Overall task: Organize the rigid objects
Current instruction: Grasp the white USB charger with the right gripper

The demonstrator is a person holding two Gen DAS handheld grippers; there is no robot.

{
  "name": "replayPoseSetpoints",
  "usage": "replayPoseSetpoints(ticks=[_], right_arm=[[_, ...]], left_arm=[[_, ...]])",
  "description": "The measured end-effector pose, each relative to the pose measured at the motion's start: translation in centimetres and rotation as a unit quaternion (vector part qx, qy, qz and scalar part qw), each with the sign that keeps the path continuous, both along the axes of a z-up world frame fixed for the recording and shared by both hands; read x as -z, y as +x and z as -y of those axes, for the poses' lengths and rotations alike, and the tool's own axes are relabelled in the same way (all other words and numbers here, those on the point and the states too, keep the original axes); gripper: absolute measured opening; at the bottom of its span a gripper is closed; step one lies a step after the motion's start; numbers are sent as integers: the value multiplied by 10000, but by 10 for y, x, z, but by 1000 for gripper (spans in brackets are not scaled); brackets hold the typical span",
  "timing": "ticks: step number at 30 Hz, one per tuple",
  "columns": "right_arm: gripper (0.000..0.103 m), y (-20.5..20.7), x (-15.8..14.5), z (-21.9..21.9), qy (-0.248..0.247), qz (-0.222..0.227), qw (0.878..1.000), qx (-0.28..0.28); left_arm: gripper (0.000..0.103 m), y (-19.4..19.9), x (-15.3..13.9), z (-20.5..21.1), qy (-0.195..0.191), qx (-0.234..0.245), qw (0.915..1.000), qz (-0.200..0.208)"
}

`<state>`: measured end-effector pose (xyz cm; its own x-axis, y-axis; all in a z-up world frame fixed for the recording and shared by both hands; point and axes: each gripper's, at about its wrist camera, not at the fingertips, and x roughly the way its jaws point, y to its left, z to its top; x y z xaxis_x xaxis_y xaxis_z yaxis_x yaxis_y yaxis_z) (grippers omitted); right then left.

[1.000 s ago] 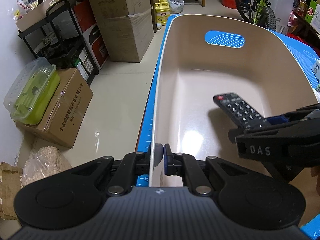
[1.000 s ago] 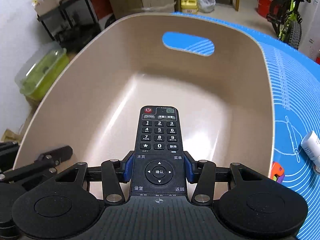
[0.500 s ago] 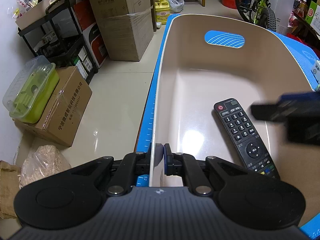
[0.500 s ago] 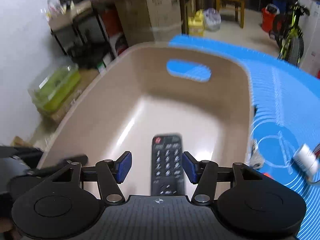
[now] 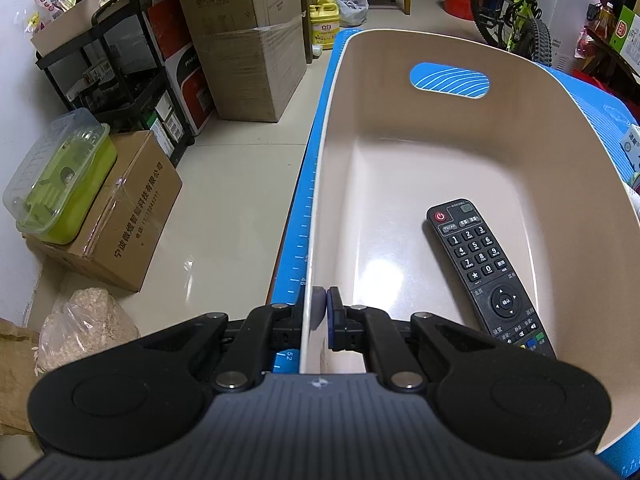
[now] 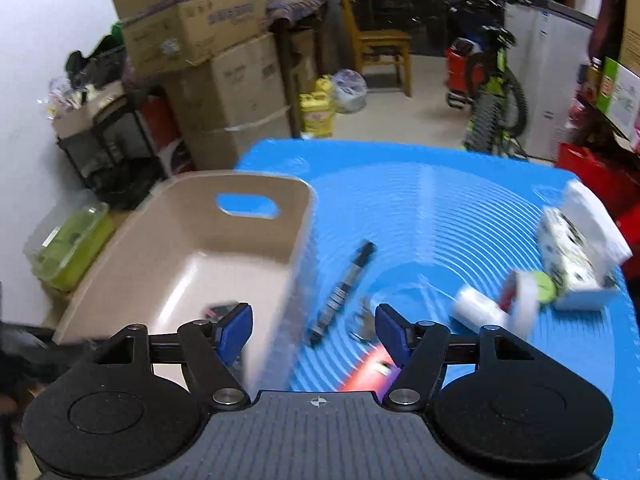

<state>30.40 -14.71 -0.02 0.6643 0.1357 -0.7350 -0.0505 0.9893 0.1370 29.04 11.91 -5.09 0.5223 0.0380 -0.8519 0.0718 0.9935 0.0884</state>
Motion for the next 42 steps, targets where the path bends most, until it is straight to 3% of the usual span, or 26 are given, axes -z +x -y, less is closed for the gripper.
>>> replayPoseSetpoints(ticks=[5,11,23,33,42], right_arm=[[74,-6,37,23,38,-424,9990,107],[75,-8,79,17,-313,-840,9959,-80],[75,-3,115,8,-666,-1178,9899,-422],[75,-12,116,14,-487,-1192,9892,-697],[76,-15,119,6,-923,-887,9817,-1408]], left_arm=[[9,0,0,0,-5,2,10000,-2],[9,-1,1,0,17,13,10000,-2],[9,0,2,0,38,9,10000,-15],[9,0,2,-4,-25,23,10000,-37],[9,0,2,-4,1,21,10000,-35]])
